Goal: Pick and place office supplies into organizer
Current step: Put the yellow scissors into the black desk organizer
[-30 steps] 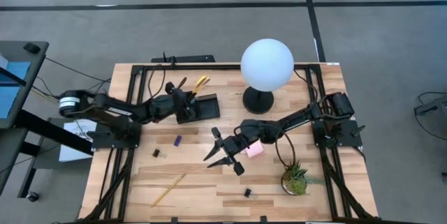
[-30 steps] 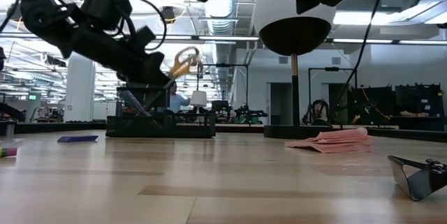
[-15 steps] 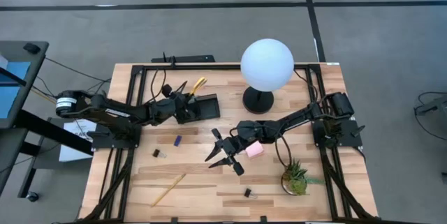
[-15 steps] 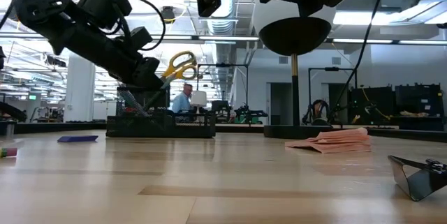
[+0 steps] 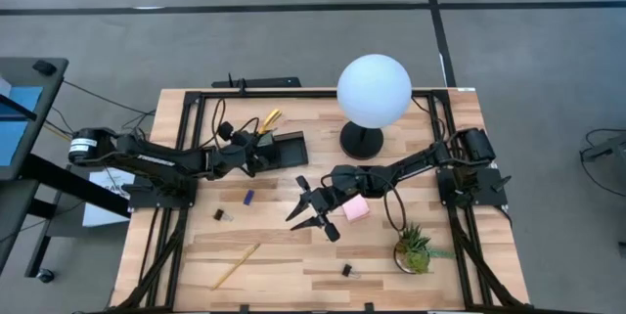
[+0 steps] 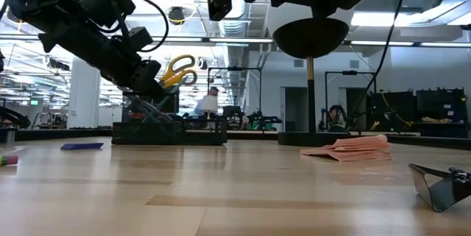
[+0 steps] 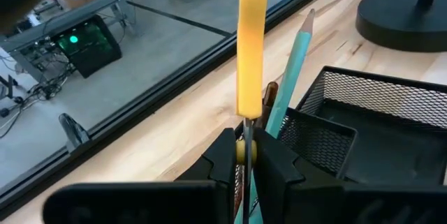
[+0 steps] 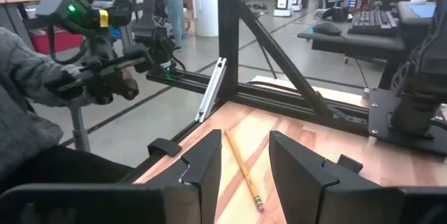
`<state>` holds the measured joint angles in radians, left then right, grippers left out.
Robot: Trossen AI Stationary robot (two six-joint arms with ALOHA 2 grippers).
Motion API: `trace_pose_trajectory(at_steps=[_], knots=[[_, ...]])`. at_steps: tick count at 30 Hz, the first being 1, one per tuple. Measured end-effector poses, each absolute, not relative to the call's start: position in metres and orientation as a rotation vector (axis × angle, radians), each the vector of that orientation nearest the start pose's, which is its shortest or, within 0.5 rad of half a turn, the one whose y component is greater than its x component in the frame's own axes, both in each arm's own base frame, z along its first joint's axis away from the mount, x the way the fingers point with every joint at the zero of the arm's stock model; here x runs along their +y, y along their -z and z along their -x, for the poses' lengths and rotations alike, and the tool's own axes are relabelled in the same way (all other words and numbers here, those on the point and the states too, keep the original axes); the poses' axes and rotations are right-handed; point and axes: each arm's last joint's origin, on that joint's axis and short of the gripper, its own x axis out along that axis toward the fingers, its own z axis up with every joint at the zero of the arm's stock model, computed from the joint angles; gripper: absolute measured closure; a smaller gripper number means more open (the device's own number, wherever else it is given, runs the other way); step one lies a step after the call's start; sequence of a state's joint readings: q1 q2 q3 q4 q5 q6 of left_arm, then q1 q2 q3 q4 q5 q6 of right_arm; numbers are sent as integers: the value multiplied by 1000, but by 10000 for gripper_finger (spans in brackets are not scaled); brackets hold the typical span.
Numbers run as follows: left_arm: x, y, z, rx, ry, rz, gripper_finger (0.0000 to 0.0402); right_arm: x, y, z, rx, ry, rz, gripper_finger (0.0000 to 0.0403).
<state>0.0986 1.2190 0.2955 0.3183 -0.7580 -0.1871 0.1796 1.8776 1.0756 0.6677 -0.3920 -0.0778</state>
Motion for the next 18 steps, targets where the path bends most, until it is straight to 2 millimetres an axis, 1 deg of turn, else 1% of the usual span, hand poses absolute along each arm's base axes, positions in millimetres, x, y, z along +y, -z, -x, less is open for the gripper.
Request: trace_pose_trajectory(at_steps=[8, 11, 13, 15, 18], knots=[[40, -141, -195, 499, -858, -6, 379, 81, -211, -399, 81, -563, 66, 290], [40, -141, -197, 482, -850, 7, 384, 73, -214, -402, 58, -429, 74, 290], [41, -142, -197, 476, -844, 14, 385, 61, -215, -405, 49, -321, 77, 290], [42, -142, -197, 473, -844, 25, 385, 43, -217, -407, 31, -214, 65, 290], [43, -142, -197, 466, -839, 53, 385, 2, -214, -410, 72, 6, -80, 298]])
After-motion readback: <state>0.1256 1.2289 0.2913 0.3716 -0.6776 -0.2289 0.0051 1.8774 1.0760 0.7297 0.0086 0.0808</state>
